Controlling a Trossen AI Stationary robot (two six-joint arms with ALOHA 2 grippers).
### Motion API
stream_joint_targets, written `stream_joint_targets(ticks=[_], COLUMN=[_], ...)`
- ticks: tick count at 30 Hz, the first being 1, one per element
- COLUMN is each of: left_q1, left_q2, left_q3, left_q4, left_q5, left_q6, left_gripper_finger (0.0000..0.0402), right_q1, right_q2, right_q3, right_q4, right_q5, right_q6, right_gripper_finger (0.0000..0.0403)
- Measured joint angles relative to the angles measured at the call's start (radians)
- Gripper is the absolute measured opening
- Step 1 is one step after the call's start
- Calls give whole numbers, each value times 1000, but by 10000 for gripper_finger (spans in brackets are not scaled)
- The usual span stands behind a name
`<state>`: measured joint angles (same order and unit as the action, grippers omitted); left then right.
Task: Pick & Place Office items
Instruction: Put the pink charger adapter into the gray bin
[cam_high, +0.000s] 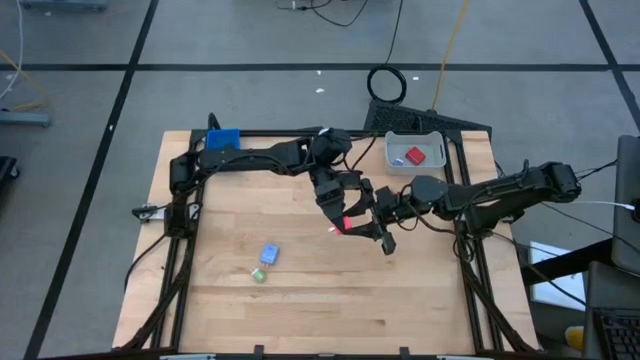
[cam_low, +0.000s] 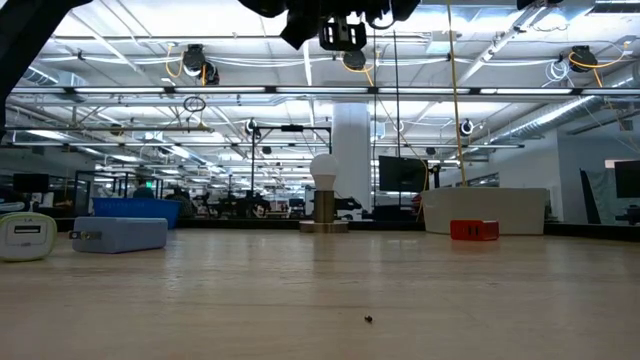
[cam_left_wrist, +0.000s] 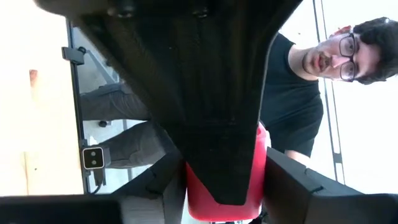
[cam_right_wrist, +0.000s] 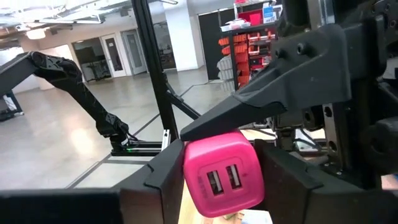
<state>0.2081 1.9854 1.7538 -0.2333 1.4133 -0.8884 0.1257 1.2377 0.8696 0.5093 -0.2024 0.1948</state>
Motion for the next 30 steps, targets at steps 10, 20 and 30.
stream_joint_targets(ticks=[10,20,30], left_q1=[2,29,85], left_q2=[0,-18,-101], left_q3=[0,0,0], left_q4=[-3,3,-85], left_q5=[-26,-62,-88], left_q6=[-13,21,82], left_gripper_finger=[250,240,245], right_q1=[2,-1,-61], right_q2=[-1,-63,-171], right_q3=[0,0,0], right_q4=[-5,-120,-268], right_q5=[-7,-37,-14], right_q6=[41,42,3], right_gripper_finger=[154,154,153])
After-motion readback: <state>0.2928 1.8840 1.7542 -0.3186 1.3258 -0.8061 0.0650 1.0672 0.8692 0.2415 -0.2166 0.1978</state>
